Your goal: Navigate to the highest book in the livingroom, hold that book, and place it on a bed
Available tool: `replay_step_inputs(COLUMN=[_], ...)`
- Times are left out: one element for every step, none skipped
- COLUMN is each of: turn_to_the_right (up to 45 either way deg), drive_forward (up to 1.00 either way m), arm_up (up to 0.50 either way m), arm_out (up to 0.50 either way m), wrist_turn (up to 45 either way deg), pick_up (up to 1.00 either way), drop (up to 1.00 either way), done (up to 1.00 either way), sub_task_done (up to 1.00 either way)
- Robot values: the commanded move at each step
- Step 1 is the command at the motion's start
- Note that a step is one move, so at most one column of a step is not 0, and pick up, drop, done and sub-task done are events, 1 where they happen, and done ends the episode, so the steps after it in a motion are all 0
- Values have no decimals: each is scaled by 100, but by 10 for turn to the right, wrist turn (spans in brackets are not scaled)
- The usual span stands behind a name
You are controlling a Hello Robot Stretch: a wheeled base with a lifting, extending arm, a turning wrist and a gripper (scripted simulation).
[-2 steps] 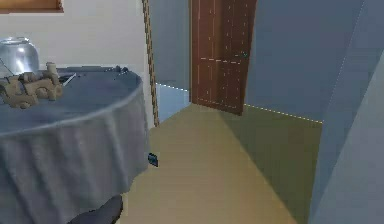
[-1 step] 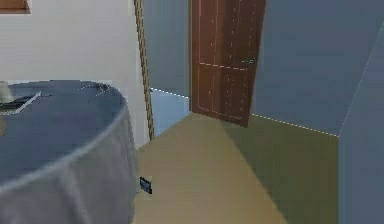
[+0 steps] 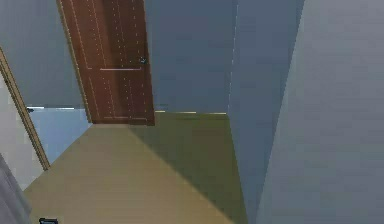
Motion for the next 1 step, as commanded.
replay_step_inputs(turn_to_the_right=[30], drive_forward=[0], arm_up=[0], arm_out=[0], wrist_turn=[0], pick_up=[0], drop=[0], done=[0], sub_task_done=[0])
